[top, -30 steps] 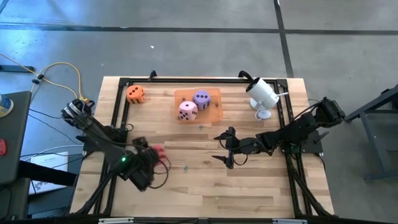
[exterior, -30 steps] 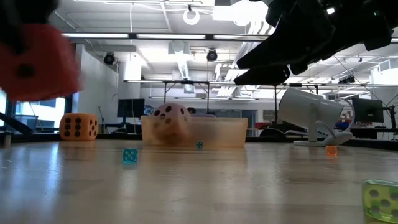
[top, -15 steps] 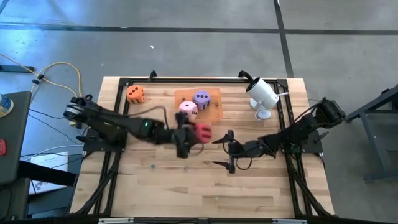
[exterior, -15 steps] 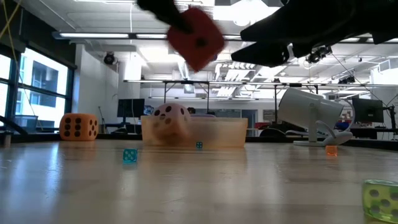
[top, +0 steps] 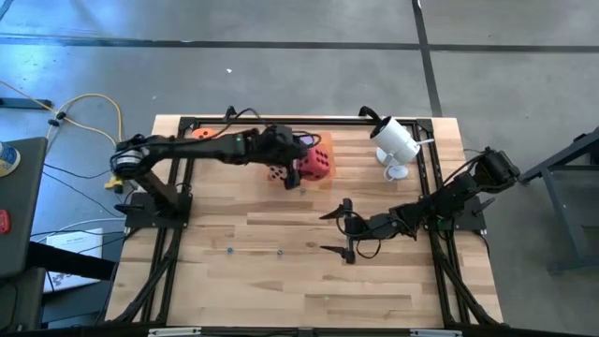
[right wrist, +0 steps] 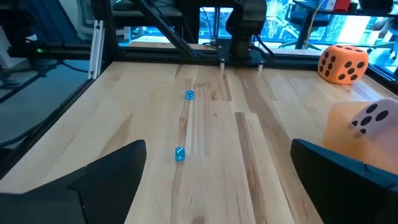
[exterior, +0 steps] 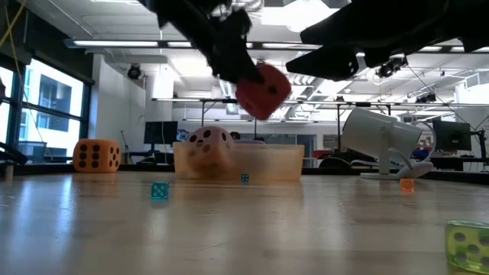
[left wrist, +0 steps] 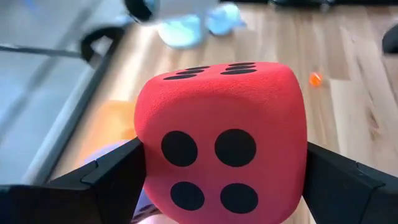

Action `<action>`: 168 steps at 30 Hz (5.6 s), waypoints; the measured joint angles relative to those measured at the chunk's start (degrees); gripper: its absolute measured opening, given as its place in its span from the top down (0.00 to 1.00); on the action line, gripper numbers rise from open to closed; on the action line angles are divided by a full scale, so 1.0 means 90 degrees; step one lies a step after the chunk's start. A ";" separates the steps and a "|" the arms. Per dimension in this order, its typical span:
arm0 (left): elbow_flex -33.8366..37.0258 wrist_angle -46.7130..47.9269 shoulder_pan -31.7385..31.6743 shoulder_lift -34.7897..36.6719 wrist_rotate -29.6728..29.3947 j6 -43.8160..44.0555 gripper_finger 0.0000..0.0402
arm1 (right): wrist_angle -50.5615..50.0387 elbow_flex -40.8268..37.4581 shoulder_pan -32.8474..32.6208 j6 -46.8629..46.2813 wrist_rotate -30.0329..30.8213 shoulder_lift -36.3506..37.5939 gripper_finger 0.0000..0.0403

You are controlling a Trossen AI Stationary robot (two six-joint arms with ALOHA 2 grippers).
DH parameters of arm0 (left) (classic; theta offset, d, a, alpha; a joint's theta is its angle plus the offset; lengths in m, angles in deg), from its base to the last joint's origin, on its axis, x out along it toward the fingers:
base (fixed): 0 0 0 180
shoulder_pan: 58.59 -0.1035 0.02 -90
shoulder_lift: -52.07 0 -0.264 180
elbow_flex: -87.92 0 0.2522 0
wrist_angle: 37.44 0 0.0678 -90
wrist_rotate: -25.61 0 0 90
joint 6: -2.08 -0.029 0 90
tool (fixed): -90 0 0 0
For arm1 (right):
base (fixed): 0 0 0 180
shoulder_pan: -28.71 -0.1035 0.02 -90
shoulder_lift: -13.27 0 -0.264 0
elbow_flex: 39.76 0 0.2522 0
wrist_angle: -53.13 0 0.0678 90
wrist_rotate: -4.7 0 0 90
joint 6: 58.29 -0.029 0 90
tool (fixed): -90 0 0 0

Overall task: Pick & Place Dice
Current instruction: Put the large red dice in the orange bin, then put the small light blue dice in the orange bin

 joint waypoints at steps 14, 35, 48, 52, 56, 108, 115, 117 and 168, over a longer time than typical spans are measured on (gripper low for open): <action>0.0004 -0.0971 -0.0471 -0.1099 0.0161 0.0208 0.14 | -0.0093 0.0000 0.0001 0.0045 0.0000 0.0000 0.02; 0.0007 -0.0947 -0.0357 -0.1105 -0.0150 0.1091 0.12 | -0.0150 0.0000 0.0003 -0.0017 0.0000 0.0000 0.02; 0.0007 -0.0792 -0.0008 -0.1105 -0.1880 0.0853 0.02 | -0.0151 0.0000 0.0020 -0.0022 0.0000 0.0000 0.02; 0.0007 -0.0657 0.0026 -0.1105 -0.1818 0.0774 0.01 | -0.0151 0.0000 0.0020 -0.0024 -0.0002 0.0000 0.02; 0.0048 -0.0501 -0.0047 -0.1105 -0.1764 0.0773 0.01 | -0.0151 0.0000 0.0020 -0.0024 -0.0002 0.0000 0.02; 0.0066 0.0348 0.0313 -0.1110 -0.0761 -0.0398 0.01 | 0.0283 0.0872 0.2980 -0.0736 0.0367 -0.1655 0.02; 0.0073 0.0309 0.0347 -0.1119 -0.0792 -0.0393 0.01 | -0.0230 0.0880 0.3098 -0.1245 0.0642 -0.1852 0.02; 0.0073 0.0289 0.0370 -0.1119 -0.0791 -0.0395 0.01 | -0.0313 0.0886 0.3102 -0.1293 0.0671 -0.1846 0.02; 0.1193 0.5894 0.3007 0.2823 -0.1863 0.2648 0.01 | -0.2680 0.0869 0.0605 -0.1288 0.2282 0.0544 0.02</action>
